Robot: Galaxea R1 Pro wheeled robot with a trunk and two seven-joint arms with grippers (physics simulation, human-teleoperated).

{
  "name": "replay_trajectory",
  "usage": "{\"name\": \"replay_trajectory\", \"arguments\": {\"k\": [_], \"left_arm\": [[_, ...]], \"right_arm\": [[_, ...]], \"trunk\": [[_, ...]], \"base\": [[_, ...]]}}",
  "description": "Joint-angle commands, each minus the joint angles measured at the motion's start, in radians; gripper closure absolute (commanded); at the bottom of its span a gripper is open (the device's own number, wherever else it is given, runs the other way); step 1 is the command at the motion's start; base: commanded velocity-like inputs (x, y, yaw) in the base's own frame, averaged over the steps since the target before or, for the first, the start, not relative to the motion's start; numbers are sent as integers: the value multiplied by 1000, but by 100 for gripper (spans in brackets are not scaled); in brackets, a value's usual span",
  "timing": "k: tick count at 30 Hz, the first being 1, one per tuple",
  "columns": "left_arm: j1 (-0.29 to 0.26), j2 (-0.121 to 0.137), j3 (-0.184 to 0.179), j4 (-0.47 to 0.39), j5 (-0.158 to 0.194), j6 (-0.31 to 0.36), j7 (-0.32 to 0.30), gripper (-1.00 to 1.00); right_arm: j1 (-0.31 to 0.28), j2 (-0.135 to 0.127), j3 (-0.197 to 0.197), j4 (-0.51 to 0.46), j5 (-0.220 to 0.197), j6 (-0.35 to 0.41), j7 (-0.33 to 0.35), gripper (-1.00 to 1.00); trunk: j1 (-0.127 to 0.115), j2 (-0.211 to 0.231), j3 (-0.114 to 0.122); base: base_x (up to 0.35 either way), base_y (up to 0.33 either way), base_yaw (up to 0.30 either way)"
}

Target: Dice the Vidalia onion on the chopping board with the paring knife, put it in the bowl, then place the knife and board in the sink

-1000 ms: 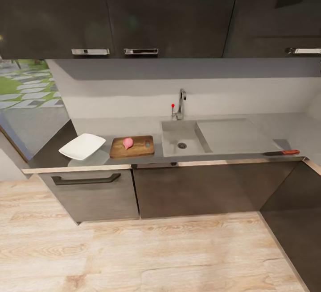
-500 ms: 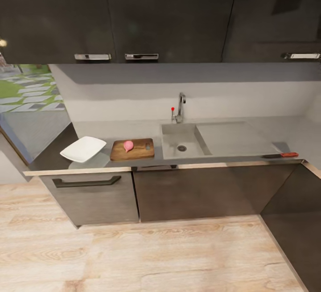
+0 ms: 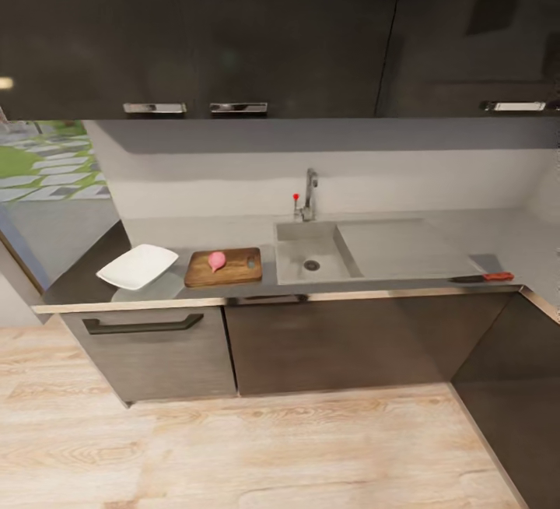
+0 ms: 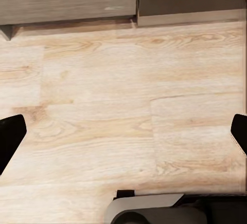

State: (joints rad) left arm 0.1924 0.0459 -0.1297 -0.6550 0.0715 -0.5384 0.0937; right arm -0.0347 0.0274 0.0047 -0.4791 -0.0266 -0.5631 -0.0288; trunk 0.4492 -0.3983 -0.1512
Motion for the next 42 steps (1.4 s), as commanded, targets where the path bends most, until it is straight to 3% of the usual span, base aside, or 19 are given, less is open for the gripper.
{"name": "replay_trajectory", "arguments": {"k": [1, 25, 42], "left_arm": [[0, 2, -8, -2, 8, -1, 9, -100], [0, 2, -8, -2, 8, -1, 9, -100], [0, 2, -8, -2, 8, -2, 9, -100]], "right_arm": [[-1, 0, 1, 0, -3, -3, -2, -100], [-1, 0, 2, 0, -3, -2, -2, -100], [-1, -1, 3, 0, -4, -2, -1, -100]], "trunk": [[1, -2, 0], [1, -2, 37], [1, -2, 45]], "base": [[91, -199, 0], [137, -227, 0], [12, -20, -71]]}}
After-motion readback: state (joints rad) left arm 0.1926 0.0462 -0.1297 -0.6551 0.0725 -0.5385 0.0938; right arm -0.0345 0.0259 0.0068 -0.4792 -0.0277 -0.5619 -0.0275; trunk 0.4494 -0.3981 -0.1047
